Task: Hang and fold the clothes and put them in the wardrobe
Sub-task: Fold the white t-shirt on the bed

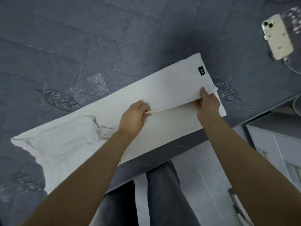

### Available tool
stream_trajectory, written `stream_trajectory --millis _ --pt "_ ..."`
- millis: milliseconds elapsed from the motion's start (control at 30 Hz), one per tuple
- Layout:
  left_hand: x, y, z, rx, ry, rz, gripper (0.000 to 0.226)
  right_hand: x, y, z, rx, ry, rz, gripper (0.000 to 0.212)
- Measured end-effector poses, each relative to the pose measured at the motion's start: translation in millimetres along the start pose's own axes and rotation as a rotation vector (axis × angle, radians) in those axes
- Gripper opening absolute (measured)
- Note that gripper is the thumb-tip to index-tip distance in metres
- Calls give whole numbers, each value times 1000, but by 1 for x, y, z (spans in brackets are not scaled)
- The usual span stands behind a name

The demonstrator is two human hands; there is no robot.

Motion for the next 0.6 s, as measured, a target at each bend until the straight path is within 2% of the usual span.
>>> stream_trajectory --millis 167,300,400,500,600 --pt "-8 -12 -9 126 -24 160 11 6 -12 -40 -12 -25 -52 6" --pt "-7 -17 1 301 13 144 16 -5 -14 -72 -90 -101 43 16" --pt "-10 -8 7 417 42 119 31 -9 -8 -81 -112 -48 83 19" --pt "-26 16 -3 232 -98 57 22 -11 -2 -82 -176 -41 39 10" --pt "-44 59 -14 38 -123 14 26 -17 -6 -86 -308 -40 -23 38"
Point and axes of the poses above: each hand's wrist, its own y-axis towards the middle knuckle, its own z-axis out of the palm, x = y × z, the point moved 1 cm from there along y, towards the middle knuckle, and after that the axes turned 14 degrees about y, right-handed, at the moved point
